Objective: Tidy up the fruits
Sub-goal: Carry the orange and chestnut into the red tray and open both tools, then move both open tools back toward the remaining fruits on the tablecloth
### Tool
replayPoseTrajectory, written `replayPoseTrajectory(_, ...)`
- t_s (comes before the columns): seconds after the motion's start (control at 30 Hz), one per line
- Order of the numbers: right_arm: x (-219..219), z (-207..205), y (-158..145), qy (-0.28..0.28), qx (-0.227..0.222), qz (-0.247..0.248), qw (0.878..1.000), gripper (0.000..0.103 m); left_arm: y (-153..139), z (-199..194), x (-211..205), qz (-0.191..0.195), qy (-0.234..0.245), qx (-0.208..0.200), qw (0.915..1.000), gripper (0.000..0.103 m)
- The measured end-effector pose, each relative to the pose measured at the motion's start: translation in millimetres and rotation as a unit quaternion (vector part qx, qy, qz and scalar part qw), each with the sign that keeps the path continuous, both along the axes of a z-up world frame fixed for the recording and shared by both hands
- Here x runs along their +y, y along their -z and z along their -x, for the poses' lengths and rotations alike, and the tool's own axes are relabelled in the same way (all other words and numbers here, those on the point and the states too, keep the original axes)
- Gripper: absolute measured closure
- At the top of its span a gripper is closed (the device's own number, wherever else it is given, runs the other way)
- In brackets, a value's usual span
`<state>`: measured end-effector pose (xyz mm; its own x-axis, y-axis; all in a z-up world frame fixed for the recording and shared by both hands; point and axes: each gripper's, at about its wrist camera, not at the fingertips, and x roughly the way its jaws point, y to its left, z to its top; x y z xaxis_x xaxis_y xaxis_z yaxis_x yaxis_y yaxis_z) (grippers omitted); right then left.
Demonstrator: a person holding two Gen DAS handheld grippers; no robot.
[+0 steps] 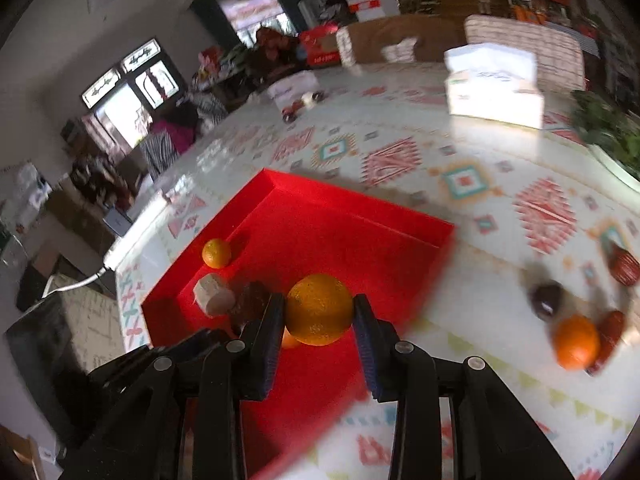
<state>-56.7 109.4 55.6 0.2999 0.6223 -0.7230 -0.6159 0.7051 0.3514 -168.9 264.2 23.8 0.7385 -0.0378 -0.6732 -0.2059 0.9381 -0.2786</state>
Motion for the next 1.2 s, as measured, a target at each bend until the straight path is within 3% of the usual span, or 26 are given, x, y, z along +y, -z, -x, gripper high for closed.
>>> replayPoseTrajectory(0.07,18.9,-6.4,7.8,-0.005,0.003,0.015,1.000,0.066,-0.8,1.7,3.7,0.011,0.003,-0.004,0.9999,0.072)
replayPoseTrajectory(0.17,38.3,-13.7,17.0,-0.010,0.012,0.029,0.999,0.066,-4.0,7.3,12.2,0.021,0.003,-0.017,0.9996,0.056)
replayPoseTrajectory(0.23,47.7,-17.4,22.0,-0.013,0.018,0.034,0.999,0.066,-8.2,12.1,17.9,0.025,0.002,-0.026,0.9993,0.055)
replayPoseTrajectory(0.37,59.2,-20.4,27.3,-0.014,0.021,0.038,0.999,0.064,-15.1,18.6,27.8,0.035,-0.008,-0.040,0.9986,0.041)
replayPoseTrajectory(0.67,54.8,-18.8,18.0,-0.009,0.016,0.019,1.000,0.061,-21.9,28.4,33.4,0.041,-0.028,-0.042,0.9979,0.039)
replayPoseTrajectory(0.87,25.3,-7.1,-7.2,0.004,-0.008,-0.005,1.000,0.060,-42.4,39.0,16.6,0.021,-0.027,-0.060,0.9976,0.031)
replayPoseTrajectory(1.2,-66.5,17.9,-22.8,0.054,-0.048,-0.015,0.997,0.060,-64.0,44.2,-43.8,-0.010,0.025,-0.076,0.9968,0.031)
